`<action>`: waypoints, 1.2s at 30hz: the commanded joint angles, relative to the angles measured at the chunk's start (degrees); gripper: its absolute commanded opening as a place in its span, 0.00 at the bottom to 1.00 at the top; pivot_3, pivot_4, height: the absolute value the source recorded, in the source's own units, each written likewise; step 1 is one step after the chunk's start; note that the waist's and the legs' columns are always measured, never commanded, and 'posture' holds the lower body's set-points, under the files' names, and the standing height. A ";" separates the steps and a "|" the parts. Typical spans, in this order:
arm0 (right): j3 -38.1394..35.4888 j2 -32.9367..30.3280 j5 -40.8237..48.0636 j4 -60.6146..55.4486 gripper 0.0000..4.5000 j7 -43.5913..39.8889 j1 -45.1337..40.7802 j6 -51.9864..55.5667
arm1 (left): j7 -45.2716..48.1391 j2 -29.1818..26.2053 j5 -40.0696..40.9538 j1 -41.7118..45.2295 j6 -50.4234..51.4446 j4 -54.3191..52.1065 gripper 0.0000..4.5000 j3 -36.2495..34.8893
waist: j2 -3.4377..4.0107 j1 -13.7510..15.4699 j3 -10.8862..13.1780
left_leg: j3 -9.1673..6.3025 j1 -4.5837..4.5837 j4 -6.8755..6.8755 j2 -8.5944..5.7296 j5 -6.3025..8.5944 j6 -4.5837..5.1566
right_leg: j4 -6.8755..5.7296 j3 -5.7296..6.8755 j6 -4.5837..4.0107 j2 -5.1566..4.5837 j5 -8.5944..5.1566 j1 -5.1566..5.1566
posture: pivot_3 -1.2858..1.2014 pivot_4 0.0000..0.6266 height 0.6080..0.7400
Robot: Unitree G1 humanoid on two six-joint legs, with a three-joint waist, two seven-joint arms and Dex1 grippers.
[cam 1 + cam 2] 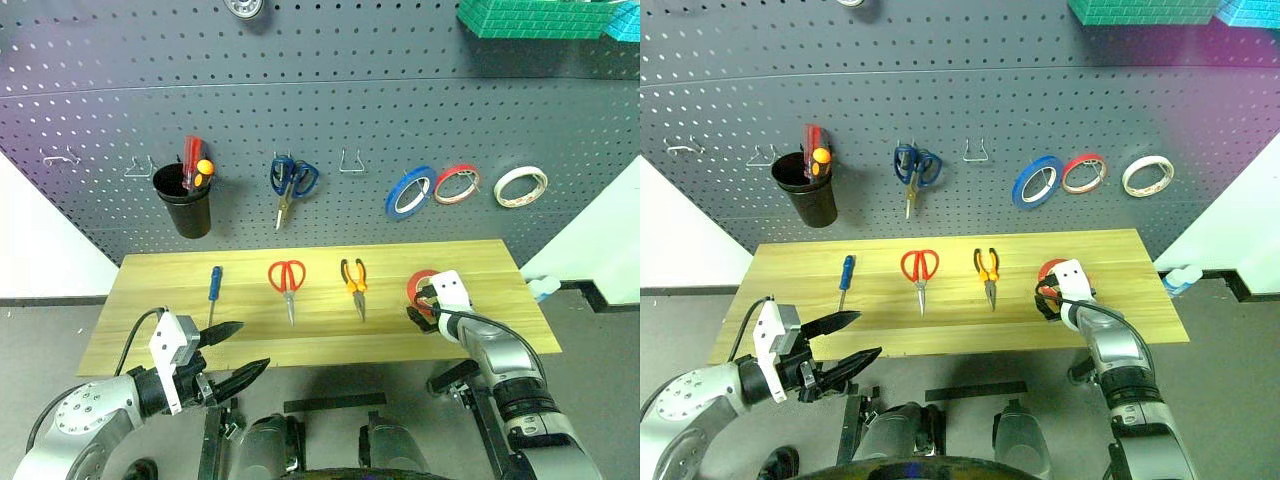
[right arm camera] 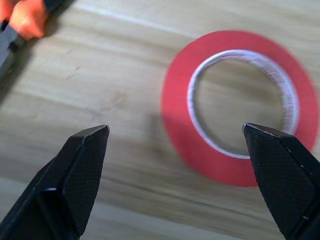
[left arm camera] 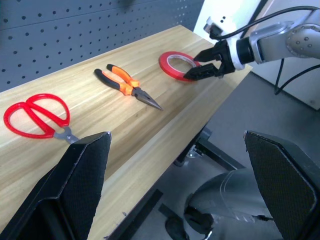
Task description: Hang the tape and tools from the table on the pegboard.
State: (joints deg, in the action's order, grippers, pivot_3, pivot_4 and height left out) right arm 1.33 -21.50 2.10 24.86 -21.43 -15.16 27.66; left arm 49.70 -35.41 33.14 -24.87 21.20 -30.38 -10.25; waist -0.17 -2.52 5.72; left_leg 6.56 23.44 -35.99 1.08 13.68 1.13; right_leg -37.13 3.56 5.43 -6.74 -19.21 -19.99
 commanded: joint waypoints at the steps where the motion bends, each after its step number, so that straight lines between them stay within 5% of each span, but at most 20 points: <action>1: -0.20 -0.64 -0.52 1.78 1.00 -0.63 -2.29 -0.93 | 0.09 -0.10 0.30 0.23 -1.09 -1.48 0.99 -0.64 | 0.01 0.00 0.00 | 0.00 0.01 0.00 0.00 0.00 0.00 | 0.00 0.00 0.00 0.00 0.00 -0.01 | 0.52 0.11 1.00; 19: -0.97 -0.45 -0.85 12.83 1.00 -1.23 -6.99 -6.83 | 8.59 -3.46 7.70 -2.34 -0.93 -0.77 0.99 -7.51 | 0.02 -0.08 -0.01 | 0.01 0.03 0.00 -0.01 0.00 -0.02 | 0.00 0.00 -0.01 -0.01 0.00 -0.05 | 0.52 0.10 1.00; 36: 0.67 -0.32 -2.17 20.93 1.00 -4.46 -11.03 -8.00 | 13.65 -1.61 1.83 -4.84 -9.31 6.00 0.99 -6.74 | 0.03 -0.05 0.00 | 0.01 0.03 0.02 -0.01 0.01 -0.02 | 0.01 -0.01 -0.17 -0.05 -0.09 -0.08 | 0.53 0.12 1.00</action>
State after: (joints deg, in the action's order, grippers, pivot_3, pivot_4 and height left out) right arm 1.86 -21.61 0.12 45.50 -25.01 -24.88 19.74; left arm 62.96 -37.06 35.53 -29.28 13.65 -24.50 -16.86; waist -0.13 -2.57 5.73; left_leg 6.56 23.47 -35.97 1.07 13.70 1.11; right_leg -37.12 3.54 5.25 -6.79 -19.30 -20.07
